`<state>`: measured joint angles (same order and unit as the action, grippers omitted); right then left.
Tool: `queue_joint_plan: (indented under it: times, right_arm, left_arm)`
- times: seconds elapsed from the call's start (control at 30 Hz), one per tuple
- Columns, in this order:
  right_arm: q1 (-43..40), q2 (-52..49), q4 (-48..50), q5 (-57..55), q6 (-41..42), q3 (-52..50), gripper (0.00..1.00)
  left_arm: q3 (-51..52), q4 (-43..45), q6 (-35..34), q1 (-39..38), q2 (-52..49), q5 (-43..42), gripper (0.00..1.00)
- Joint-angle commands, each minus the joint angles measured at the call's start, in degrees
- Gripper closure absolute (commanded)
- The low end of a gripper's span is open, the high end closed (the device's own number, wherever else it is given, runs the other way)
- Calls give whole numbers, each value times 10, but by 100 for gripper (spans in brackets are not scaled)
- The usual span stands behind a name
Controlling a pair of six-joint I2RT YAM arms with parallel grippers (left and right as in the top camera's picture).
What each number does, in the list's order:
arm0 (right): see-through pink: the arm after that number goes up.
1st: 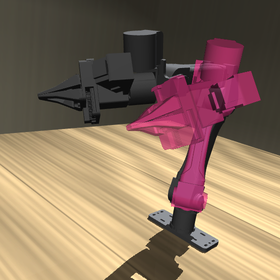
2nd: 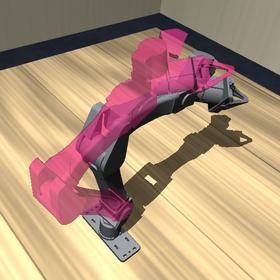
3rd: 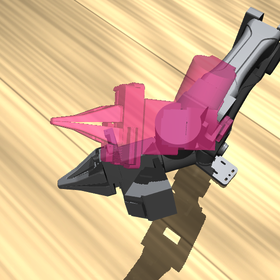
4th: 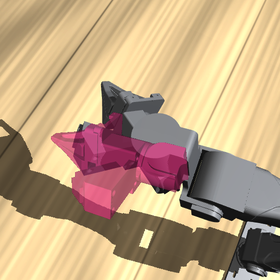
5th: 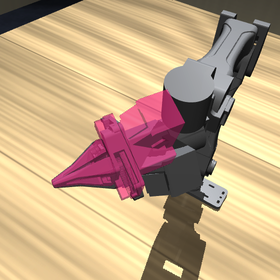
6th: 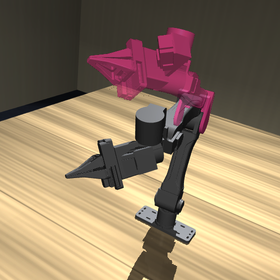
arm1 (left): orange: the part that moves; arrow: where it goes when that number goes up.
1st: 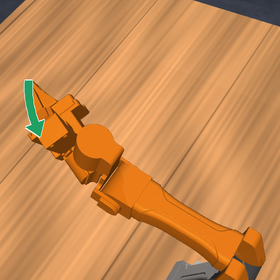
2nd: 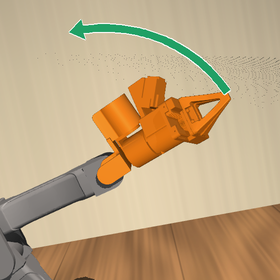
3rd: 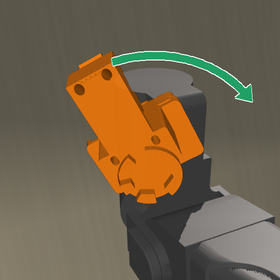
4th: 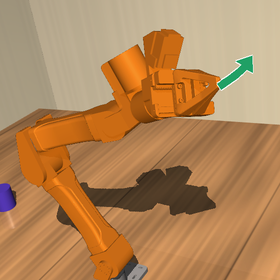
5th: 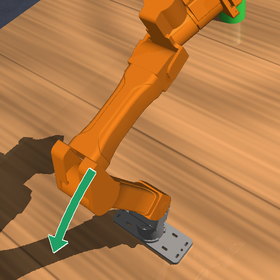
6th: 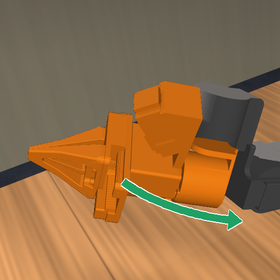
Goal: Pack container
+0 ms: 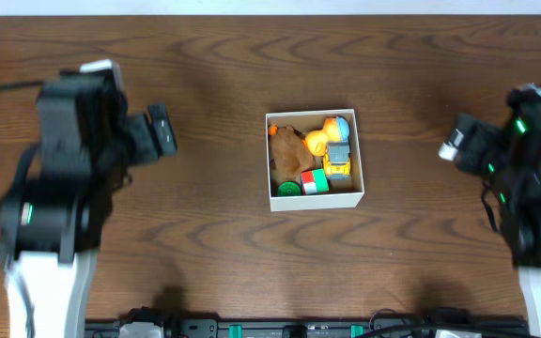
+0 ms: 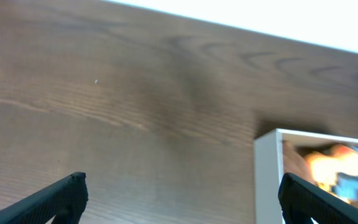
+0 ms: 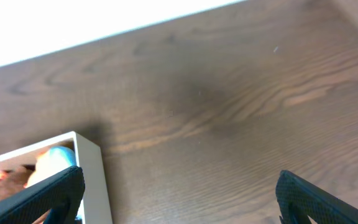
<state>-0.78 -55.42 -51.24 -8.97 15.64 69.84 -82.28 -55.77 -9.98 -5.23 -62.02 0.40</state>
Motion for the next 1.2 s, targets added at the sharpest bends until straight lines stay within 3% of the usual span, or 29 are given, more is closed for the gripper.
queue_joint_plan:
  times: [0.0,0.23,0.37,0.6,1.17]
  right_arm:
    - [5,61,-15,-23,-7,-32,1]
    - [5,195,-12,-25,2,-176,1]
    - [5,233,-13,-4,17,-229,1]
    - [5,231,-13,-2,17,-238,1]
    - [5,231,-17,-2,17,-238,1]
  left_arm:
    - [66,7,22,-13,91,2,2]
    - [268,63,21,-13,309,4,2]
    - [349,71,-12,-13,386,38,2]
    - [396,78,-12,-13,388,37,2]
    - [396,48,-12,-13,381,37,2]
